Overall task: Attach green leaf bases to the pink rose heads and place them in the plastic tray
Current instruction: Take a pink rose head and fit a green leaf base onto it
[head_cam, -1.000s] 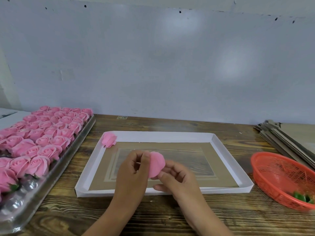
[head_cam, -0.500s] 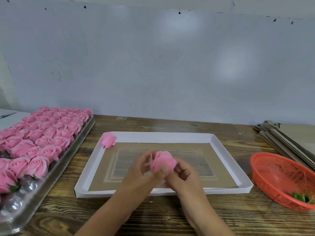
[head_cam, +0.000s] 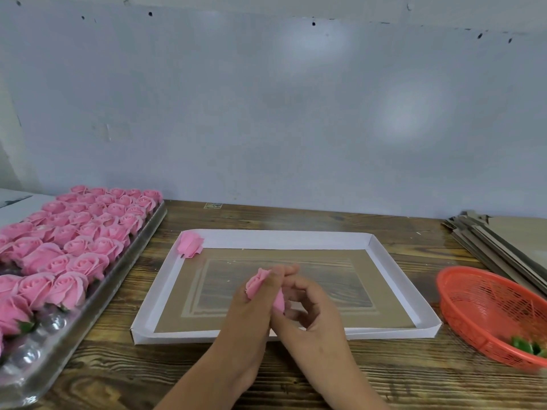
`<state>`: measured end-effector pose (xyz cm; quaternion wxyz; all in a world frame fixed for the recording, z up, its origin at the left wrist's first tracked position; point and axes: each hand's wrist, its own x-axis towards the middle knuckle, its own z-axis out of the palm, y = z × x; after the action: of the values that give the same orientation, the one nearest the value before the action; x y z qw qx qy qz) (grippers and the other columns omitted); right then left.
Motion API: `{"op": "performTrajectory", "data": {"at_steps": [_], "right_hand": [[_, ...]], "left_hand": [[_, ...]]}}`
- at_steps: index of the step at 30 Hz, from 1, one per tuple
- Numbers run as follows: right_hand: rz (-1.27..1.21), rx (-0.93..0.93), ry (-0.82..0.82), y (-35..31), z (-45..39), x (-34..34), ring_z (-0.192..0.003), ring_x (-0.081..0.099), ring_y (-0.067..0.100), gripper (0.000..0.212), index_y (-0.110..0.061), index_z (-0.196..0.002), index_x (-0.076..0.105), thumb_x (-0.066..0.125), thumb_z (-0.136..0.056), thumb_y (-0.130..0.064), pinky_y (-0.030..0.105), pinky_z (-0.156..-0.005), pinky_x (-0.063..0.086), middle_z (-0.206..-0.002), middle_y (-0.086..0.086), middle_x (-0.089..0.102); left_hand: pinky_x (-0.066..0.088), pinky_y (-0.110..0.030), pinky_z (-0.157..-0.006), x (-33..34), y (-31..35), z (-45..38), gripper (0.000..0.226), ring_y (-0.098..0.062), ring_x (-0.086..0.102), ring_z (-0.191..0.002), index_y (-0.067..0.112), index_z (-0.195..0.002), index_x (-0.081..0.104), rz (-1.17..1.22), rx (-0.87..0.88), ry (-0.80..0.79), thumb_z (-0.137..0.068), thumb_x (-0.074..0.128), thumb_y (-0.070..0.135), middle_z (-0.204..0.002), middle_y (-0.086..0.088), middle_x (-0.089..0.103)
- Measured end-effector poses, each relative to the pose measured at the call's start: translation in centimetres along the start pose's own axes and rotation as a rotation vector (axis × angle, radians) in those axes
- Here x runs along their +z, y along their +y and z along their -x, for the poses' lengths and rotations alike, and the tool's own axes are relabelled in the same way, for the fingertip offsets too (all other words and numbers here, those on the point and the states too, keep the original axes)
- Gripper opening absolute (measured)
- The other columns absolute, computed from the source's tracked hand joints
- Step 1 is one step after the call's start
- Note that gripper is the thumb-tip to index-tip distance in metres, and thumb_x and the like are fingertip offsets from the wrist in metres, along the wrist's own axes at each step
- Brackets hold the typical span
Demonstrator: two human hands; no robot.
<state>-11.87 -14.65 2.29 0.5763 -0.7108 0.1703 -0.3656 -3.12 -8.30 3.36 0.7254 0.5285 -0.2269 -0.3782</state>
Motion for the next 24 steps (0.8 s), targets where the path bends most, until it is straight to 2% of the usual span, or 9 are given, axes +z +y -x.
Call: {"op": "performTrajectory", "data": {"at_steps": [3, 6, 8, 12, 14, 17, 19, 21, 24], "right_hand": [[-0.086, 0.063, -0.021, -0.1, -0.1, -0.1, -0.089, 0.072, 0.023, 0.029, -0.028, -0.095, 0.071, 0.073, -0.084, -0.001, 0.034, -0.078, 0.059, -0.091, 0.006, 0.076], [-0.153, 0.131, -0.055, -0.2, -0.2, -0.3, -0.091, 0.073, 0.027, 0.016, -0.013, -0.095, 0.072, 0.072, -0.085, 0.000, 0.041, -0.085, 0.059, -0.091, 0.011, 0.077], [-0.258, 0.221, -0.082, -0.2, -0.2, -0.5, -0.093, 0.072, 0.028, 0.013, -0.008, -0.096, 0.073, 0.071, -0.086, 0.000, 0.039, -0.085, 0.059, -0.095, 0.016, 0.076], [-0.530, 0.408, -0.164, -0.3, -0.4, -0.6, -0.100, 0.069, 0.025, 0.028, -0.001, -0.115, 0.068, 0.067, -0.087, 0.000, 0.034, -0.086, 0.057, -0.113, 0.020, 0.071], [-0.500, 0.401, -0.140, -0.2, -0.4, -0.6, -0.100, 0.071, 0.023, 0.029, -0.003, -0.114, 0.068, 0.071, -0.085, -0.002, 0.033, -0.084, 0.058, -0.111, 0.016, 0.072], [-0.392, 0.336, -0.109, 0.0, -0.5, -0.4, -0.106, 0.070, 0.027, 0.031, -0.004, -0.114, 0.068, 0.073, -0.083, -0.003, 0.039, -0.094, 0.056, -0.109, 0.012, 0.074], [-0.369, 0.320, -0.108, 0.0, -0.5, -0.5, -0.107, 0.068, 0.032, 0.027, -0.002, -0.112, 0.070, 0.070, -0.086, -0.005, 0.041, -0.097, 0.055, -0.109, 0.018, 0.073], [-0.482, 0.359, -0.176, -0.2, -0.6, -0.7, -0.100, 0.068, 0.032, 0.028, 0.002, -0.114, 0.069, 0.064, -0.090, -0.010, 0.036, -0.092, 0.056, -0.111, 0.025, 0.070], [-0.707, 0.478, -0.277, -0.5, -0.6, -0.8, -0.080, 0.066, 0.022, 0.042, 0.010, -0.125, 0.059, 0.061, -0.091, -0.015, 0.028, -0.076, 0.058, -0.100, 0.026, 0.064]], "left_hand": [[0.056, -0.045, -0.097, 0.4, -0.3, -0.2, 0.040, -0.020, 0.070, -0.109, 0.029, -0.103, 0.079, 0.036, 0.012, 0.044, -0.075, 0.066, 0.055, -0.111, -0.001, 0.075], [0.060, -0.035, -0.079, 0.5, -0.3, -0.3, 0.042, -0.018, 0.074, -0.091, 0.023, -0.092, 0.080, 0.048, 0.048, 0.055, -0.067, 0.074, 0.056, -0.098, -0.004, 0.077], [0.059, -0.029, -0.068, 0.2, 0.1, -0.4, 0.031, -0.018, 0.073, -0.080, 0.020, -0.080, 0.079, 0.083, 0.067, 0.041, -0.071, 0.083, 0.049, -0.087, -0.005, 0.075], [0.059, -0.026, -0.067, -0.1, 0.6, -0.6, 0.033, -0.013, 0.071, -0.079, 0.013, -0.074, 0.071, 0.111, 0.113, 0.025, -0.076, 0.082, 0.044, -0.079, -0.005, 0.070], [0.058, -0.025, -0.066, 0.0, 0.5, -0.6, 0.035, -0.013, 0.071, -0.080, 0.010, -0.078, 0.067, 0.126, 0.135, 0.072, -0.073, 0.078, 0.043, -0.076, -0.005, 0.069], [0.057, -0.025, -0.069, 0.4, 0.3, -0.7, 0.038, -0.012, 0.070, -0.082, 0.013, -0.084, 0.067, 0.146, 0.175, 0.147, -0.065, 0.074, 0.045, -0.069, -0.004, 0.066], [0.058, -0.024, -0.068, 0.5, 0.3, -0.7, 0.030, -0.011, 0.070, -0.080, 0.018, -0.076, 0.071, 0.140, 0.170, 0.140, -0.064, 0.075, 0.045, -0.069, -0.003, 0.066], [0.058, -0.025, -0.067, 0.3, 0.6, -0.6, 0.025, -0.011, 0.070, -0.080, 0.020, -0.068, 0.072, 0.112, 0.135, 0.080, -0.064, 0.075, 0.045, -0.071, -0.001, 0.067], [0.059, -0.027, -0.069, -0.2, 0.9, -0.6, 0.019, -0.014, 0.070, -0.081, 0.019, -0.073, 0.072, 0.151, 0.078, -0.006, -0.071, 0.074, 0.038, -0.075, -0.004, 0.069]]}}
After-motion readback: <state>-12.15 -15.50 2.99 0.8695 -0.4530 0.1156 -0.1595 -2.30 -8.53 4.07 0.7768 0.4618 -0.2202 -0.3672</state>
